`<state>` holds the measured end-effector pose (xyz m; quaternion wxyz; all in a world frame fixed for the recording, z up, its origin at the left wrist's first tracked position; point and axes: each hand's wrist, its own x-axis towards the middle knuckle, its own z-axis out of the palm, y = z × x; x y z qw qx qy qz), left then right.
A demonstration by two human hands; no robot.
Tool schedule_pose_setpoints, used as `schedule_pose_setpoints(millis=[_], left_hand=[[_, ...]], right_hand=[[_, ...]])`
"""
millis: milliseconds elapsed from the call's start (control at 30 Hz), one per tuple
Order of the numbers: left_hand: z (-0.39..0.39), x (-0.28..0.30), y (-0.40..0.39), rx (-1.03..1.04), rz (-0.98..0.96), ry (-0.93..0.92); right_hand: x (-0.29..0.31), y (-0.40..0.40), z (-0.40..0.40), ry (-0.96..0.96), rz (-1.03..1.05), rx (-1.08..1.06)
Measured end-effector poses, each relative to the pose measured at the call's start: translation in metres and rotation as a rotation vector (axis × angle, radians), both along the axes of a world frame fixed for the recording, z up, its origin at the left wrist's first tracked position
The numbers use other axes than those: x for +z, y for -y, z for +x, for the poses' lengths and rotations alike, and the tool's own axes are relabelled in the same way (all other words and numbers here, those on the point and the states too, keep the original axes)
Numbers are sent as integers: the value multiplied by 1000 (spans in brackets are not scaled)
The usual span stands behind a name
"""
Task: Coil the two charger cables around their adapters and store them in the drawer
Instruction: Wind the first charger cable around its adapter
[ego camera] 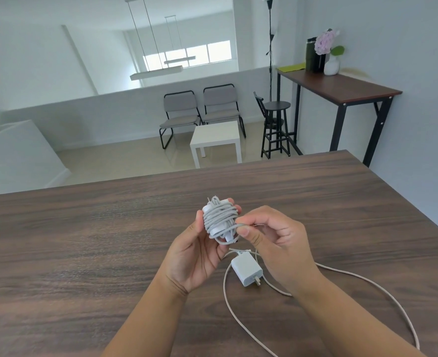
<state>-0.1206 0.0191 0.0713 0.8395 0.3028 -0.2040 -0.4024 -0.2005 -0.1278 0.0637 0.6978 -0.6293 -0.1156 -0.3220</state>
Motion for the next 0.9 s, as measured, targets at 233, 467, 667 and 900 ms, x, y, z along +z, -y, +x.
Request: schedule_pose_setpoints(millis=[233, 467, 667, 900], left_hand=[[-6, 0, -1, 48, -71, 67], [-8, 5, -8, 61, -29, 126], [-8, 8, -17, 40, 8, 164], [-13, 8, -20, 16, 30, 141]], right_hand=[[0, 0, -5, 40, 2, -165], [11, 5, -10, 51, -201, -190], [21, 1, -17, 97, -446, -349], [18, -11, -18, 54, -294, -303]])
